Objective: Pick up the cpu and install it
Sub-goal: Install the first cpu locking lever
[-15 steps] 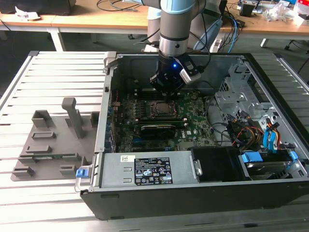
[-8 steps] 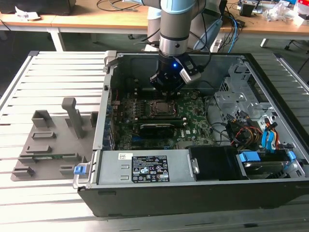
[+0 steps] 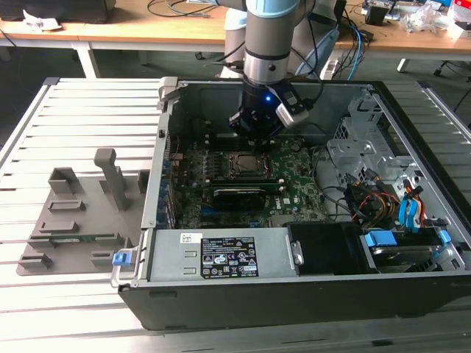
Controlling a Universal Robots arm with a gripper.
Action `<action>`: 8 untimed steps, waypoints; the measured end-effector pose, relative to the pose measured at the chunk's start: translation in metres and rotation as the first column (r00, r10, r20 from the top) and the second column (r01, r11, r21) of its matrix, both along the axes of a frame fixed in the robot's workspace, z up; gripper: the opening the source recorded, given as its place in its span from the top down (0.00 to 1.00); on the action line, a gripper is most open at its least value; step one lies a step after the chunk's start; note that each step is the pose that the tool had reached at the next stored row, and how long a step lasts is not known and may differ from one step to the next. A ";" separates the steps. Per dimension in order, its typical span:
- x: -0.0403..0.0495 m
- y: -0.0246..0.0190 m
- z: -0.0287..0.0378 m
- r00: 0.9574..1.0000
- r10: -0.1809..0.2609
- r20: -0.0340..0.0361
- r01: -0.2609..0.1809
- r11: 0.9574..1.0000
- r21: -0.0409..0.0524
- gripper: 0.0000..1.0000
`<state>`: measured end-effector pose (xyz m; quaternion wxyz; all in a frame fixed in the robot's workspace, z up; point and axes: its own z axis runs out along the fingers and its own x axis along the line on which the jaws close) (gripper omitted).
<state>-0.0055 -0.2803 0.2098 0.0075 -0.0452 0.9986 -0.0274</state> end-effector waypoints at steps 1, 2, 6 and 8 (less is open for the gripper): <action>-0.0001 -0.0091 0.0000 1.000 0.000 0.000 0.000 1.000 -0.004 0.89; -0.0002 -0.0136 0.0000 1.000 0.000 0.000 0.000 1.000 -0.006 0.89; -0.0003 -0.0186 0.0244 1.000 0.000 0.007 0.000 1.000 -0.013 0.89; -0.0003 -0.0186 0.0370 1.000 0.000 0.009 0.000 1.000 -0.013 0.89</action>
